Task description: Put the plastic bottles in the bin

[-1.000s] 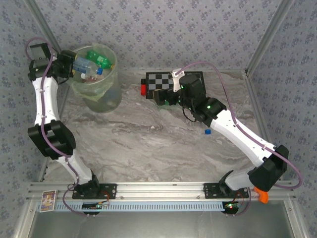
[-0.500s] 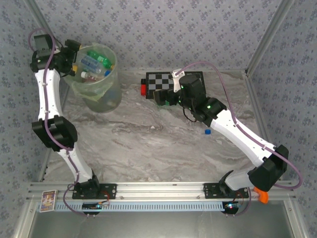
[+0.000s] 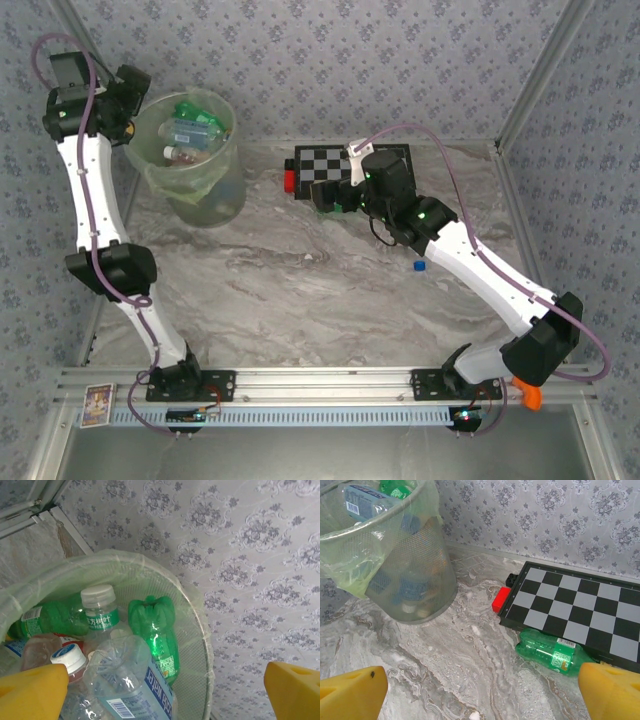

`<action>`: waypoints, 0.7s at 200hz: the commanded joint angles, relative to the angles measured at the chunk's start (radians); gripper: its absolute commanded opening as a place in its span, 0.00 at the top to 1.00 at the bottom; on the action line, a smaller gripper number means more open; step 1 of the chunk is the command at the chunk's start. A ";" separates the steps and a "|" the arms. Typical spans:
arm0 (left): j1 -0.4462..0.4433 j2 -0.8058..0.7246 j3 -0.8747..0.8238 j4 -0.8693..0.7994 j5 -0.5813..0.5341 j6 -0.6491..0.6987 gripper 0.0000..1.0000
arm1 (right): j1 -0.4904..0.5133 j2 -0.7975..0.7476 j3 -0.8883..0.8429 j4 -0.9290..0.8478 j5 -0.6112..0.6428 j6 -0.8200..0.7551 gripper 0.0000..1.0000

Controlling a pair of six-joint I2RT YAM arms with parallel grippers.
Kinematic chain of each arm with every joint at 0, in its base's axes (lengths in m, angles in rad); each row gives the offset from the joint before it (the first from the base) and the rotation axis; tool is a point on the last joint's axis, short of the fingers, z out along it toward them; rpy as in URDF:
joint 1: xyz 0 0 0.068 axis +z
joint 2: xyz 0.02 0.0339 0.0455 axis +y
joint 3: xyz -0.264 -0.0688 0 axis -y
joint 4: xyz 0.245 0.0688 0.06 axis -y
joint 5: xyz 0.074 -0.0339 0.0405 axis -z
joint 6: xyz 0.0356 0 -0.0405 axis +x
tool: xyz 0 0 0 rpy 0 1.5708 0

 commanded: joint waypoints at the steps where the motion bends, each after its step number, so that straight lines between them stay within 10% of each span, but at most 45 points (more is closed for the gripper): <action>1: -0.027 -0.011 0.027 0.004 0.050 0.038 0.00 | -0.001 -0.001 0.027 -0.011 0.031 0.002 0.00; 140: -0.411 -0.158 -0.192 0.131 0.057 0.259 0.00 | -0.289 -0.174 -0.370 -0.229 0.128 0.292 0.09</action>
